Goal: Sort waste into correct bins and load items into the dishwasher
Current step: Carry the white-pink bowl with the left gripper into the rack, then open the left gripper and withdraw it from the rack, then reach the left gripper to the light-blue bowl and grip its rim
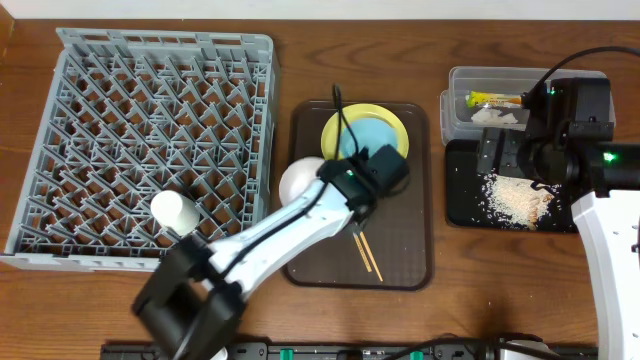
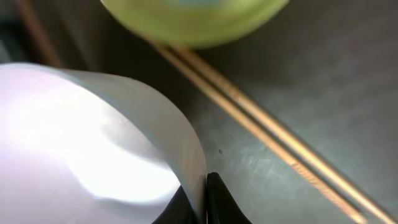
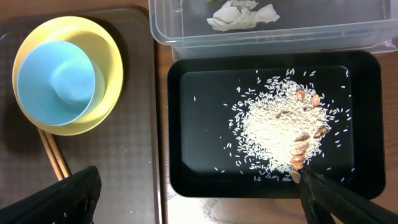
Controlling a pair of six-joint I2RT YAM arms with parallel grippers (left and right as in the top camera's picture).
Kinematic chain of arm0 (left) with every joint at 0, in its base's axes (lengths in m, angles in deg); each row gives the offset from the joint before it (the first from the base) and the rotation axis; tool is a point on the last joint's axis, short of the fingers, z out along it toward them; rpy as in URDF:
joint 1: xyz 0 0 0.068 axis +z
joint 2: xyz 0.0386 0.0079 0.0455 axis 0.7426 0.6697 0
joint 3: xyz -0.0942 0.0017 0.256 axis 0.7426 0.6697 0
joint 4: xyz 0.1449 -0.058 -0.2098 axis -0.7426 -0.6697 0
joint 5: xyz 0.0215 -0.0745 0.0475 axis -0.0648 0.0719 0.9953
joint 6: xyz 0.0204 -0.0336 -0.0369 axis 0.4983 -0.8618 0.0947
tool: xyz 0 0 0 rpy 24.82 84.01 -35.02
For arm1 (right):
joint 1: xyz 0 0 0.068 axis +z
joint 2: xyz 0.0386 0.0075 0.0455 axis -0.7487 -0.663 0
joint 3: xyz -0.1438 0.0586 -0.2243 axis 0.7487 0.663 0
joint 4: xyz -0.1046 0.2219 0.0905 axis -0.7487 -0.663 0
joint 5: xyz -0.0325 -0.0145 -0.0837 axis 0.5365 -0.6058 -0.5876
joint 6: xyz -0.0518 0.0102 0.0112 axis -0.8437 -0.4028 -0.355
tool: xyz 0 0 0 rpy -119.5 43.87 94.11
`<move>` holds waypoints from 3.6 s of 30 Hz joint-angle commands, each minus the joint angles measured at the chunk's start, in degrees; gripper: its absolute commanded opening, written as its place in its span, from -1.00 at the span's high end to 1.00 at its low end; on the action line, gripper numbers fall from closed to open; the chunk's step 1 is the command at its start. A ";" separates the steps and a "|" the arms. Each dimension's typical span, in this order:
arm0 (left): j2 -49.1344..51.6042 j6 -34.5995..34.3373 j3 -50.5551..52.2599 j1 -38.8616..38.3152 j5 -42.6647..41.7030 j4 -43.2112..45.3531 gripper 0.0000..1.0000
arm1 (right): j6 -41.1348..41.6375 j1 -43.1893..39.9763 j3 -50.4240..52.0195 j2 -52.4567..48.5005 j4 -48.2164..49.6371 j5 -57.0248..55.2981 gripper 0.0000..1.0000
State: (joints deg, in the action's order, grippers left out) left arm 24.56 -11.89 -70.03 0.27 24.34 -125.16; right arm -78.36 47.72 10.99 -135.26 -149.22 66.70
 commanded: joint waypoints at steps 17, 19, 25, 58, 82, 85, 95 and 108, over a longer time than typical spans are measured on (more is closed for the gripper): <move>-14.91 16.37 -2.78 42.64 -56.39 -0.07 0.85 | 0.52 -0.37 -1.05 0.20 -0.33 -0.76 -0.98; -14.21 16.48 -2.75 47.19 -62.03 -0.04 0.85 | 0.55 -0.37 -1.05 0.20 -0.31 -0.76 -0.99; -10.40 16.50 -2.69 57.77 -75.87 -0.11 0.85 | 0.52 -0.37 -1.05 0.20 -0.31 -0.76 -0.98; 6.08 15.87 -1.95 78.16 -63.91 -3.72 -0.12 | 0.52 -0.37 -1.05 0.20 -0.68 -0.79 -0.99; -19.47 5.51 -4.98 56.30 -35.39 2.62 -0.79 | 0.98 -0.48 -1.05 0.20 -0.76 -1.27 -0.98; -18.75 3.10 -8.59 46.93 -29.55 2.71 -0.79 | 1.03 -0.50 -1.05 0.20 -1.33 -1.73 -0.99; -6.47 2.32 -21.40 27.36 -22.71 3.56 -0.94 | 6.62 -5.81 -1.05 0.20 -5.51 -6.78 -0.98; 12.17 9.70 -21.42 9.79 -17.99 12.70 -0.94 | 6.58 -8.46 -1.05 0.20 -6.67 -6.73 -0.98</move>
State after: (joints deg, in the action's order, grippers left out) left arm 33.52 -5.23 -90.71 12.34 2.46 -112.68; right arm -72.70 39.70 10.97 -135.26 -155.69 60.52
